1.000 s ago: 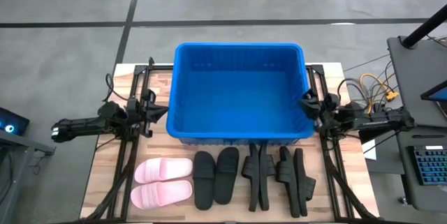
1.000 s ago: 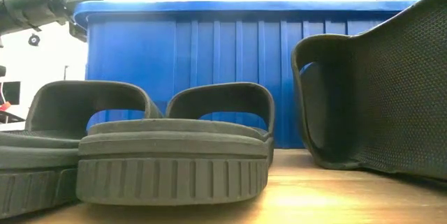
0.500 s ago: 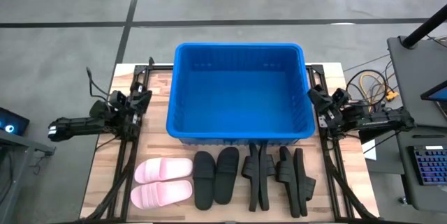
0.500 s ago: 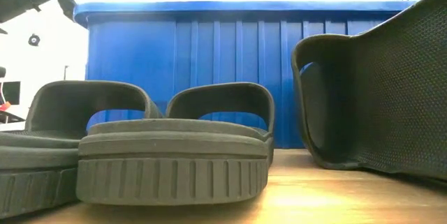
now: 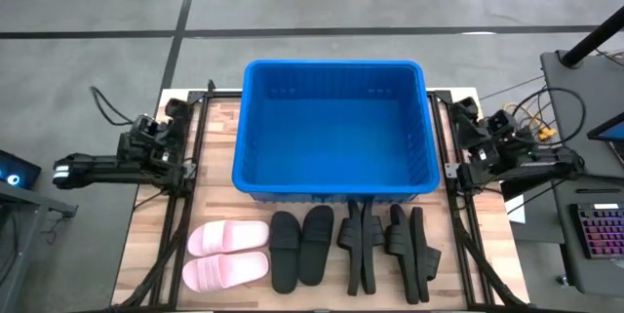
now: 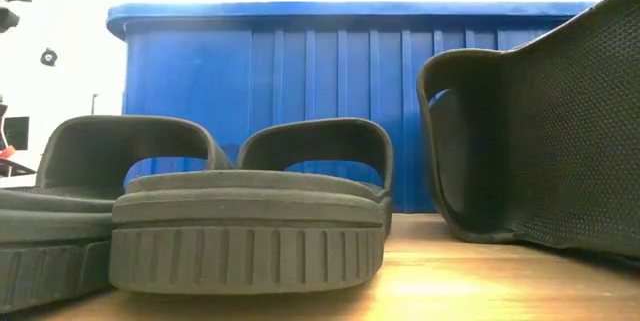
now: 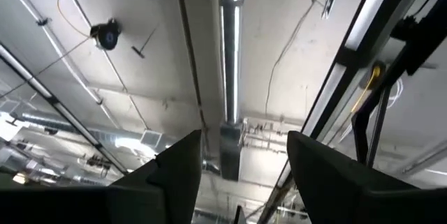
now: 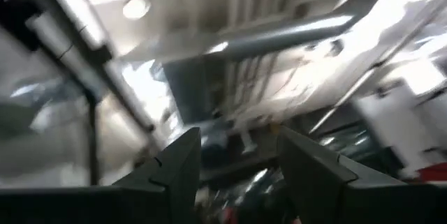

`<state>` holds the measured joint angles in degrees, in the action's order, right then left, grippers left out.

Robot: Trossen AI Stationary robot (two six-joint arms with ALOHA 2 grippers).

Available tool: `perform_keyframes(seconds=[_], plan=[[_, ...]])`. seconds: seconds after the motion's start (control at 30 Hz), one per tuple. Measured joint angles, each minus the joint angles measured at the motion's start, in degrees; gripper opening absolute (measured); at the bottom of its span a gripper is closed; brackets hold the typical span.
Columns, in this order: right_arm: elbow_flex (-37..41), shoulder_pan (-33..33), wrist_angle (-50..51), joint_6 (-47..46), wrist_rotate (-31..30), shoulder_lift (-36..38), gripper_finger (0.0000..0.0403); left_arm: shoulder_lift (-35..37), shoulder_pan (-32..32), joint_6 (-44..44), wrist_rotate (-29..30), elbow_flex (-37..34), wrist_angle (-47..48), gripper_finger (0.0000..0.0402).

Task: Pick and place slides into bin
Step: Put the black slide into the blue organizer bin

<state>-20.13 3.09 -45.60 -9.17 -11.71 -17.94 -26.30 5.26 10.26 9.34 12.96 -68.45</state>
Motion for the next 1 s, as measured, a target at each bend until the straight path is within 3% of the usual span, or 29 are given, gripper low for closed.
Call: perform_keyframes(seconds=[0.1,0.27,0.4,0.5,0.73,1.0], plan=[[-7.1,0.0,14.3,-0.3,5.1,-1.9,0.0182,-4.0,0.0,0.0,0.0,3.7,0.5,0.0195],[-20.3,0.0,42.7,-4.7,5.6,-6.8,0.0182,-10.0,0.0,0.0,0.5,8.9,0.5,0.0195],[-29.7,0.0,57.8,-9.5,6.1,-12.3,0.0182,-12.3,0.0,0.0,0.5,12.2,0.5,0.0195],[-35.5,0.0,64.9,-12.3,9.8,-16.9,0.0182,-14.0,0.0,0.0,0.5,13.4,0.7,0.0195],[-46.3,0.4,76.7,-21.9,25.5,-27.3,0.0182,-17.0,0.0,1.8,1.7,13.4,0.9,0.0195],[-53.8,8.1,89.8,-30.2,26.7,-37.4,0.0182,-18.7,-0.1,8.7,0.7,13.2,0.9,0.0195]])
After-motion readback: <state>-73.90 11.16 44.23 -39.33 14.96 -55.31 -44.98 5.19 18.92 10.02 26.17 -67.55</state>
